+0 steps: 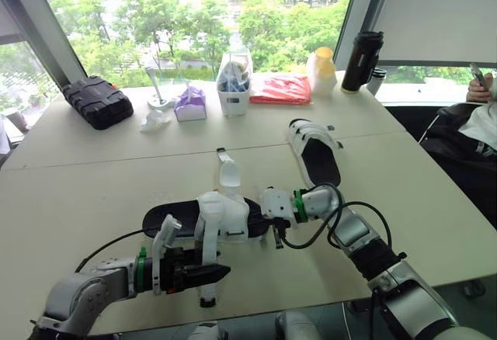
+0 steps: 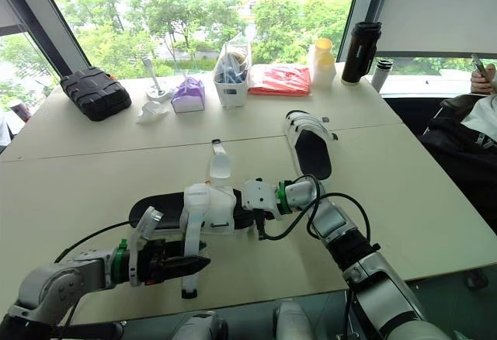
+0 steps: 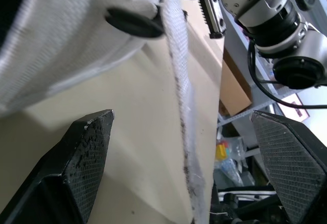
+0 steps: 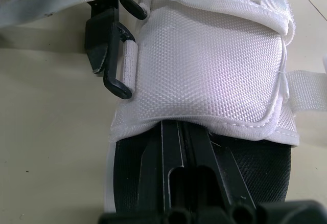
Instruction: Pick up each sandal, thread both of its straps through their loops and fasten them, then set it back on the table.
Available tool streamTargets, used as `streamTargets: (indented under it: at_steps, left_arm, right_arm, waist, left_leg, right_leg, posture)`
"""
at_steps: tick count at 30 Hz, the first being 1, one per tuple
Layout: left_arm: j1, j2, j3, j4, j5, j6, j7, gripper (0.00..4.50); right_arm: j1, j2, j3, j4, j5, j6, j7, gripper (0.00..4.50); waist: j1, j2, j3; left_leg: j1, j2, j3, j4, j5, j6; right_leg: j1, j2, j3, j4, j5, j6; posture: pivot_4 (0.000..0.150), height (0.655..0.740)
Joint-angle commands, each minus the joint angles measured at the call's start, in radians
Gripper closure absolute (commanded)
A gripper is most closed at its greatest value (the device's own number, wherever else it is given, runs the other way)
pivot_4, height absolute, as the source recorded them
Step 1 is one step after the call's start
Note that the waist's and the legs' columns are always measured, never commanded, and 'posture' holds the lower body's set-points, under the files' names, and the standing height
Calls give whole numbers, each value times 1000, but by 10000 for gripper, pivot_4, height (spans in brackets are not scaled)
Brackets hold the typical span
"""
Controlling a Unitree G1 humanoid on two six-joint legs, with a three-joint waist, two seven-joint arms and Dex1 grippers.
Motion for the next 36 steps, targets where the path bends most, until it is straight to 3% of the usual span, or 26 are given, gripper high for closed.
streamTargets:
  at_steps: [1,3,6,12,14,20,25,31,36]
  left_arm:
    - [-4,0,26,11,4,13,12,313]
    - [-3,-1,27,9,3,16,9,313]
    - [5,3,30,-5,-9,27,-1,8237]
    - [30,34,32,-37,-24,57,-32,37058]
    - [40,46,32,-50,-27,63,-43,44768]
    - [0,44,72,-65,-71,93,-36,44768]
    - [-214,48,148,35,-138,139,-26,44768]
    - [-387,19,108,198,-75,139,-52,44768]
    - [-439,-14,53,273,-12,117,-85,44768]
  right_arm:
    - [3,5,34,19,-28,8,11,45000]
    - [2,5,34,21,-28,7,11,45000]
    - [1,5,34,23,-30,6,11,45000]
    - [-3,8,34,29,-31,2,10,45000]
    - [-5,9,34,30,-32,1,9,45000]
    - [-11,12,34,39,-33,-1,8,45000]
    - [-15,8,32,43,-34,-4,9,45000]
    - [-16,12,33,46,-39,-7,4,45000]
    - [-13,13,32,39,-39,-3,0,45000]
  waist:
    - [0,0,0]
    - [0,0,0]
    - [-1,0,0]
    - [-1,0,0]
    - [-2,0,0]
    - [-1,0,0]
    - [0,-3,1]
    - [-2,-3,1]
    - [-4,-3,1]
  left_leg:
    - [0,0,0,0,0,0]
    - [0,0,0,0,0,0]
    - [0,0,0,0,0,0]
    - [-1,0,0,-2,0,0]
    - [-1,0,0,-2,0,0]
    - [0,0,0,-3,0,0]
    - [-1,0,-1,-3,0,-1]
    - [0,0,1,-10,2,-3]
    - [-1,0,1,-12,5,-9]
  right_leg:
    - [0,0,0,0,0,0]
    - [0,0,0,0,0,0]
    - [0,0,0,0,0,0]
    - [-1,0,0,-1,0,0]
    - [-1,0,0,-1,0,0]
    - [-2,0,0,-2,0,0]
    - [-1,1,-1,-1,0,0]
    - [-4,1,0,-2,5,0]
    - [-7,2,0,-2,6,-1]
  posture:
    - [1500,7400]
    - [1500,7400]
    - [1500,7400]
    - [1500,7400]
    - [1500,7400]
    - [1500,7400]
    - [1500,7400]
    - [1500,7400]
    - [1500,7400]
